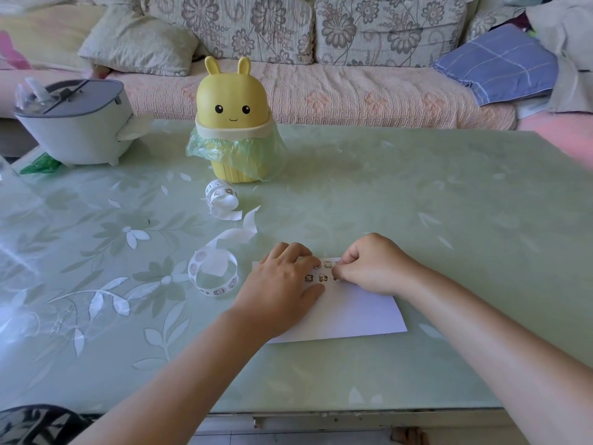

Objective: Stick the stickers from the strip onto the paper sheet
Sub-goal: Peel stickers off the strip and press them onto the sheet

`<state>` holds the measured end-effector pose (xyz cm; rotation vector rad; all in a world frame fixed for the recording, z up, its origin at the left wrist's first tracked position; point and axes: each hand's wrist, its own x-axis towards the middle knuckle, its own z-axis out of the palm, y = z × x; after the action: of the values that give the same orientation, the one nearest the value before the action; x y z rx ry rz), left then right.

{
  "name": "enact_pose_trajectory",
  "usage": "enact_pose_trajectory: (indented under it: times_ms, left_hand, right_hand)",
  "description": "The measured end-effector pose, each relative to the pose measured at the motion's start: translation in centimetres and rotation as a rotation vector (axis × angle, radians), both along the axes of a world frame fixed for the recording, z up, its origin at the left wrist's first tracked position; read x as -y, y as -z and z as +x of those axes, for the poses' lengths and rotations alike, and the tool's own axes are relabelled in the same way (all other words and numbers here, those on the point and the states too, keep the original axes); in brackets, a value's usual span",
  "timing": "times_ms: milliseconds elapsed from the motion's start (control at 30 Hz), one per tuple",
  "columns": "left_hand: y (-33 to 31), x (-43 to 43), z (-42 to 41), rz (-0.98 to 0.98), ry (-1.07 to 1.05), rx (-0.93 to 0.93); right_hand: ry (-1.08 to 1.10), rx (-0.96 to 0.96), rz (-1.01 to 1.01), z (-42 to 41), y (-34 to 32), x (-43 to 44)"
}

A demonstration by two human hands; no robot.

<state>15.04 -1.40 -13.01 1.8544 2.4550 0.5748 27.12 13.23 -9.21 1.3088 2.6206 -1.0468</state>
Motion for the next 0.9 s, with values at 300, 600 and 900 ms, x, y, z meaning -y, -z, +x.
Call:
enact_pose_trajectory:
  times_ms: [300, 600, 900]
  left_hand:
    - [1.0, 0.3, 0.4, 0.156, 0.064, -0.107]
    - [1.2, 0.5, 0.5, 0.141, 0.118, -0.079]
    - [1.0, 0.6, 1.1, 0.164, 0.103, -0.135]
  right_hand:
    - [0.023, 0.112, 0.174, -0.7, -0.6, 0.6]
    - [-0.016, 0.280, 0.489, -0.9, -1.9, 0.9]
    - [-0.129, 0.044, 0.519, 2.2, 0.1, 1.9]
